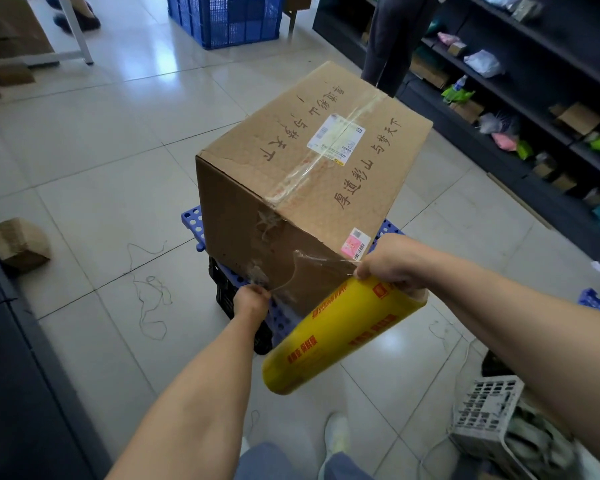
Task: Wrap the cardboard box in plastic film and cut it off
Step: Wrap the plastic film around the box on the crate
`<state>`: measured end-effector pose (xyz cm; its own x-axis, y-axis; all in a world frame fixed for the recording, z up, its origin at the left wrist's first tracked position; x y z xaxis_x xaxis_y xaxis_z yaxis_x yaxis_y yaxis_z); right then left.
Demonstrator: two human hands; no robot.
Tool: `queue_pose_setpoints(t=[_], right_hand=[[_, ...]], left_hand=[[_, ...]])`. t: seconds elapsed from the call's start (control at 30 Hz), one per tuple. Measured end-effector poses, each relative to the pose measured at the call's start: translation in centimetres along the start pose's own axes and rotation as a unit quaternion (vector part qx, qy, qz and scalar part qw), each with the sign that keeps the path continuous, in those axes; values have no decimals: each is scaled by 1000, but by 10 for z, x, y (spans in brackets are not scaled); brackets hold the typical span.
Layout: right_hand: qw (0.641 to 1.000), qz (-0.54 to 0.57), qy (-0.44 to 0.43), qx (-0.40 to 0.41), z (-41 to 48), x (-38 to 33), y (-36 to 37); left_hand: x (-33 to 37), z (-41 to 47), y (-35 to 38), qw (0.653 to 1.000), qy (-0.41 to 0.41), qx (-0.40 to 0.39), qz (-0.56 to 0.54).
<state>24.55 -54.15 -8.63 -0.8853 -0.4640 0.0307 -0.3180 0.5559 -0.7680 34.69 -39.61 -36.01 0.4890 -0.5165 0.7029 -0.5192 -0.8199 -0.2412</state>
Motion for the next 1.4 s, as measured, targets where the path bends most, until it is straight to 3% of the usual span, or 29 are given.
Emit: queue_pose_setpoints(t=[0.43, 0.63, 0.77, 0.87, 0.93, 1.0, 1.1, 1.27, 1.4], right_hand=[[998, 56, 2, -19, 0, 6, 2], [997, 73, 6, -30, -1, 4, 5], [995, 92, 8, -32, 0, 5, 7], [994, 101, 8, -39, 0, 6, 8], [994, 101, 5, -40, 1, 6, 8], [994, 100, 5, -39, 2, 6, 8], [994, 98, 8, -39, 4, 7, 9], [994, 95, 3, -46, 6, 6, 9], [994, 94, -4, -47, 6, 5, 8]], left_hand=[[4, -7, 33, 951, -142, -59, -267], [29, -11, 27, 939, -132, -139, -287], [36, -18, 34, 932, -111, -123, -323], [21, -5, 37, 942, -123, -119, -289], [16, 2, 38, 956, -129, -141, -221], [23, -12, 27, 970, -140, -116, -164], [20, -23, 24, 969, -159, -141, -127], [12, -22, 17, 984, -108, -77, -117], [4, -25, 26, 976, -150, -101, -120]])
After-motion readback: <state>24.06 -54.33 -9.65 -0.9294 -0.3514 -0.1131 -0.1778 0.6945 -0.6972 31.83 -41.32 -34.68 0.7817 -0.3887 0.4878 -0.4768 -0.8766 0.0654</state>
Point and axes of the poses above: each hand's wrist, its own z-axis towards the middle knuckle, its own y-axis out of the palm, x = y × z, the point moved 5 cm from there along z, towards the middle knuckle, and after that the axes turned 3 degrees about y, right-handed, at the moved point
